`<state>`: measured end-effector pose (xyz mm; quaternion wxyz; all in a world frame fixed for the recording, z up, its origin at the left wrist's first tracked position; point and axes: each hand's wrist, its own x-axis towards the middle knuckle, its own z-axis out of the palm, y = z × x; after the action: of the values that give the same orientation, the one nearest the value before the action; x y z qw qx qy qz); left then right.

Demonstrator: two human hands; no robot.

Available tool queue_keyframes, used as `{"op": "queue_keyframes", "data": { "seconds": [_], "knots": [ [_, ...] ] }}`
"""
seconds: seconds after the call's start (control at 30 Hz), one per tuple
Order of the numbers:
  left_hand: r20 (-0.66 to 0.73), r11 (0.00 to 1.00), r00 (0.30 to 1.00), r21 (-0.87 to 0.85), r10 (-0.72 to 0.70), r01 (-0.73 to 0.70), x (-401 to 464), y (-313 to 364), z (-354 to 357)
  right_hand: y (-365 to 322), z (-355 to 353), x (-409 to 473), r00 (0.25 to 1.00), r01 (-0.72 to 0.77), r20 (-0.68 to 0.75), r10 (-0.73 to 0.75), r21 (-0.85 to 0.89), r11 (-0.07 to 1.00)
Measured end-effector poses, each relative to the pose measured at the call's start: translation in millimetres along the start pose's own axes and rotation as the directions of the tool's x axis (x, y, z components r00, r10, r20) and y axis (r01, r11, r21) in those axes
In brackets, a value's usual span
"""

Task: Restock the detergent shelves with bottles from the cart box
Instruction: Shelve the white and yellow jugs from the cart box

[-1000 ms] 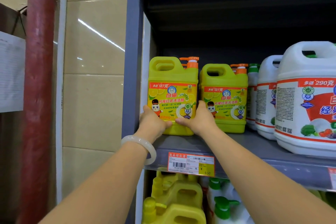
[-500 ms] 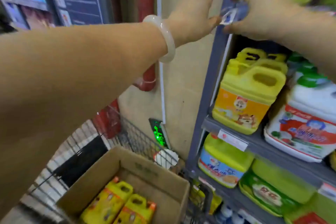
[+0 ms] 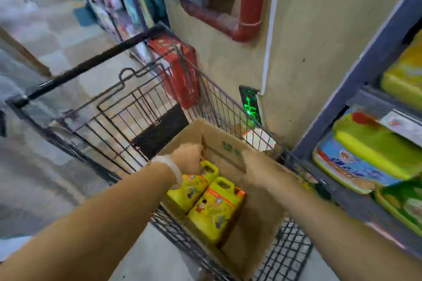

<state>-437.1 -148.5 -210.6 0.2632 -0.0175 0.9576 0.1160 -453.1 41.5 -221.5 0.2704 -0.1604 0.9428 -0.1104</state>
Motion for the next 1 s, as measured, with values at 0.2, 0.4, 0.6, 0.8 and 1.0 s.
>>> {"op": "queue_keyframes", "data": {
  "seconds": [0.2, 0.4, 0.6, 0.8, 1.0],
  "knots": [
    [0.264, 0.994, 0.960, -0.036, -0.090, 0.103, 75.6, -44.0, 116.5, 16.7, 106.9, 61.0, 0.959, -0.190, 0.262, 0.109, 0.307, 0.933],
    [0.444, 0.967, 0.884, -0.123, -0.147, 0.223, 133.9, -64.0, 210.9, 40.4, 209.3, 95.6, 0.816, -0.563, 0.462, 0.349, 0.492, 0.664],
    [0.489, 0.924, 0.855, -0.218, -0.176, 0.315, 151.1, -72.0, 258.3, 60.1, 337.6, 110.8, 0.664, -0.712, 0.614, 0.426, 0.694, 0.110],
    [0.503, 0.925, 0.832, -0.147, -0.235, 0.350, 150.4, -60.4, 270.7, 51.4, 303.0, 108.1, 0.595, -0.669, 0.633, 0.496, 0.731, -0.132],
    [0.635, 0.717, 0.733, -0.390, -0.245, 0.577, 153.9, -61.7, 274.9, 59.4, 299.7, 109.6, 0.605, -0.657, 0.646, 0.465, 0.735, -0.166]
  ]
}}
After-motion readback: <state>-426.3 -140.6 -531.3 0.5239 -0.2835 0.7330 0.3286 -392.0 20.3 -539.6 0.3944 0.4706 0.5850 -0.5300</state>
